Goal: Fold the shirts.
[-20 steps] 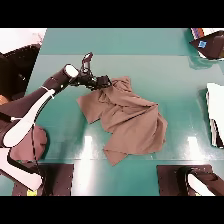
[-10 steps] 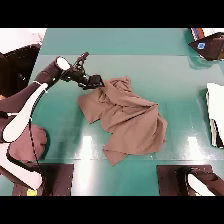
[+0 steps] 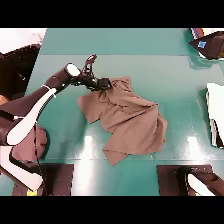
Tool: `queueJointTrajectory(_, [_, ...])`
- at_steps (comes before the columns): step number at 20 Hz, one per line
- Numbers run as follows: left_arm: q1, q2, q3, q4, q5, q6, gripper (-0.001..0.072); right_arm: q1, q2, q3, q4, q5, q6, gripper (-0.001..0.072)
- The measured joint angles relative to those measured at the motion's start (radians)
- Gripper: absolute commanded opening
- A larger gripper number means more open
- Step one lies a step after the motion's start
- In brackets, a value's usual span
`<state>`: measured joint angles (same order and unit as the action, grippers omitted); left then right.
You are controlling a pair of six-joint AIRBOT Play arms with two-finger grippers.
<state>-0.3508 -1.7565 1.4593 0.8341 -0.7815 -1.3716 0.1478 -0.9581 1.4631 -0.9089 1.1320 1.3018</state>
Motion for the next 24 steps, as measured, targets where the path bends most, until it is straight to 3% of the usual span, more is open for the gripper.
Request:
queueJointTrajectory(1, [-0.008, -0.004, -0.001, -0.001, 0.011, -0.003, 0.0663, 0.000, 0.000, 0.000, 0.000, 0.000, 0.000, 0.0015])
queueJointTrajectory(2, [-0.012, -0.007, -0.002, -0.001, 0.018, -0.007, 0.0498, 0.000, 0.000, 0.000, 0.000, 0.002, 0.000, 0.0015])
queueJointTrajectory(4, [-0.019, -0.010, -0.002, -0.001, 0.031, -0.011, 0.0027, 0.000, 0.000, 0.000, 0.000, 0.010, 0.000, 0.0015])
queueJointTrajectory(9, [0.002, 0.011, -0.002, -0.002, 0.060, -0.015, 0.0024, 0.013, 0.000, -0.002, -0.005, 0.041, 0.010, 0.0015])
queueJointTrajectory(14, [0.158, 0.172, 0.000, 0.003, 0.074, 0.014, 0.0026, 0.003, 0.043, -0.171, -0.108, 0.131, 0.134, 0.0034])
queueJointTrajectory(16, [0.217, 0.241, 0.000, 0.011, 0.062, 0.047, 0.0026, 0.000, 0.064, -0.309, -0.153, 0.137, 0.195, 0.0403])
queueJointTrajectory(20, [0.292, 0.321, 0.000, 0.034, 0.020, 0.081, 0.0027, 0.015, 0.031, -0.584, -0.146, 0.063, 0.259, 0.0412])
queueJointTrajectory(24, [0.313, 0.343, 0.000, 0.049, -0.027, 0.092, 0.0027, 0.082, -0.103, -0.704, -0.092, -0.117, 0.270, 0.0413])
